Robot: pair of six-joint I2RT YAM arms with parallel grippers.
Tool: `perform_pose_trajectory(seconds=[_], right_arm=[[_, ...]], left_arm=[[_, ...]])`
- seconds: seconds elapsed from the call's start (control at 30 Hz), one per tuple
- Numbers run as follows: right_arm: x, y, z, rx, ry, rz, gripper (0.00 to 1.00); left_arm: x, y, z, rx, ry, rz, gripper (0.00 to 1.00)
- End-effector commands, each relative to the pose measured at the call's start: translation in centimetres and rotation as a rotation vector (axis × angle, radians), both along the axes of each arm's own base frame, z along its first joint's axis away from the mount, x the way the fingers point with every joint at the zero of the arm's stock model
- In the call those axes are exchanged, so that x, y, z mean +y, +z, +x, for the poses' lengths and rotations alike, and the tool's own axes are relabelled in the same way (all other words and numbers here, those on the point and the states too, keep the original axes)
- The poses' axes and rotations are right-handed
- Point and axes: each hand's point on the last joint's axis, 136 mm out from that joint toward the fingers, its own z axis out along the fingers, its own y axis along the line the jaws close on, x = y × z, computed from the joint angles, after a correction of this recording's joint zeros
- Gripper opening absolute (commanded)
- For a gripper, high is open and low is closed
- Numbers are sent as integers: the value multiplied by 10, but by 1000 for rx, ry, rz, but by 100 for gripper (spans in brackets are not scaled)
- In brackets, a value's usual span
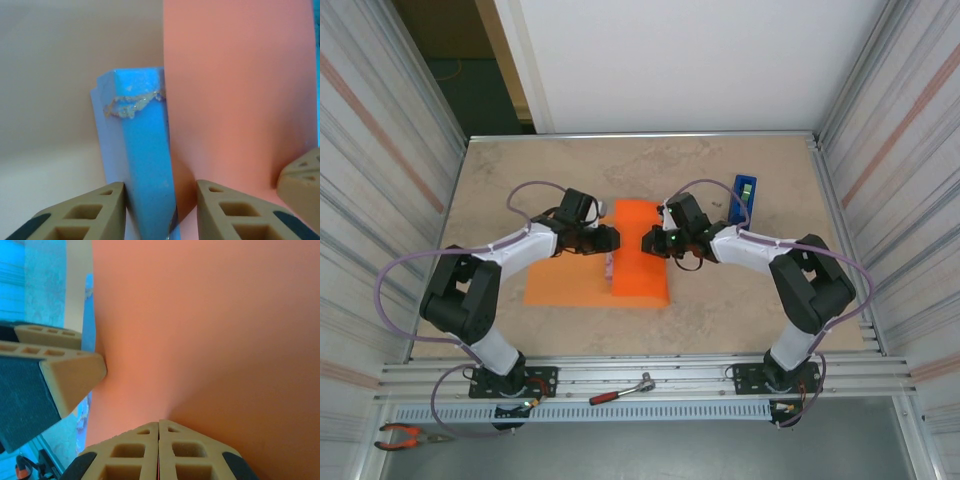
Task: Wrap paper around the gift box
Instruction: First fold the wrapping paper around the gift box.
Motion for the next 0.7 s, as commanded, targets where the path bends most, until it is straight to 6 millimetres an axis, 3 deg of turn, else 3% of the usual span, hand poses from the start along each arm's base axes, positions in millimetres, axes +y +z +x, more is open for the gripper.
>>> perform_pose_trajectory(seconds=[0.0, 0.27, 0.67], right_arm=[[-13, 24, 6, -31, -19, 4, 8], [-34, 24, 13, -32, -58, -18, 9], [-19, 21, 24, -36, -1, -52, 5]], left_arm=[[-2, -19, -21, 76, -33, 25, 34], [-1, -25, -24, 84, -14, 35, 30], [4, -28, -27, 82, 47, 55, 30]])
